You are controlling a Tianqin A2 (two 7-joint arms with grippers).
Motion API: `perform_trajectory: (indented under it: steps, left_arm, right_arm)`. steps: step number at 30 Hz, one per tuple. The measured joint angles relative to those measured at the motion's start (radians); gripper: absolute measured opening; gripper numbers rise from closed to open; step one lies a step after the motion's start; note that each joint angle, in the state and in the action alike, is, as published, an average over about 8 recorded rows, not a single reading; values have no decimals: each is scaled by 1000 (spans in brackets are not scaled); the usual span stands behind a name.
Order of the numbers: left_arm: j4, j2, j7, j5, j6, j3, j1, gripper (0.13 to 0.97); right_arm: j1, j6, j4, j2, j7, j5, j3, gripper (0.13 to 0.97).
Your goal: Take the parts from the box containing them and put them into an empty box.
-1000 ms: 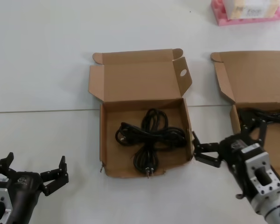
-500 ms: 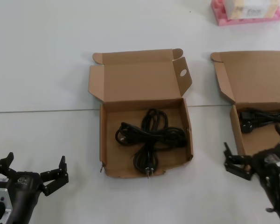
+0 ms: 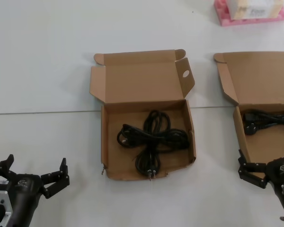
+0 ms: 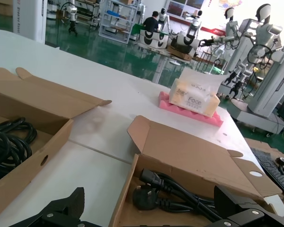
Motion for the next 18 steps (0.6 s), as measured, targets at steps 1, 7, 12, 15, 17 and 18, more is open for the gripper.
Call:
perform_trajectory:
  steps: [1,7,12,15,17,18]
  left_arm:
    - [0,0,0,0,0,0,0,966]
    - [0,0,0,0,0,0,0,966]
    - [0,0,0,0,0,0,0,966]
    - [0,0,0,0,0,0,0,966]
    - [0,0,0,0,0,0,0,966]
    - [0,0,0,0,0,0,0,966]
  right_arm:
    - [0,0,0,0,0,0,0,966]
    - [0,0,0,0,0,0,0,966]
    - [0,0,0,0,0,0,0,966]
    - [0,0,0,0,0,0,0,966]
    - [0,0,0,0,0,0,0,966]
    - [0,0,0,0,0,0,0,966]
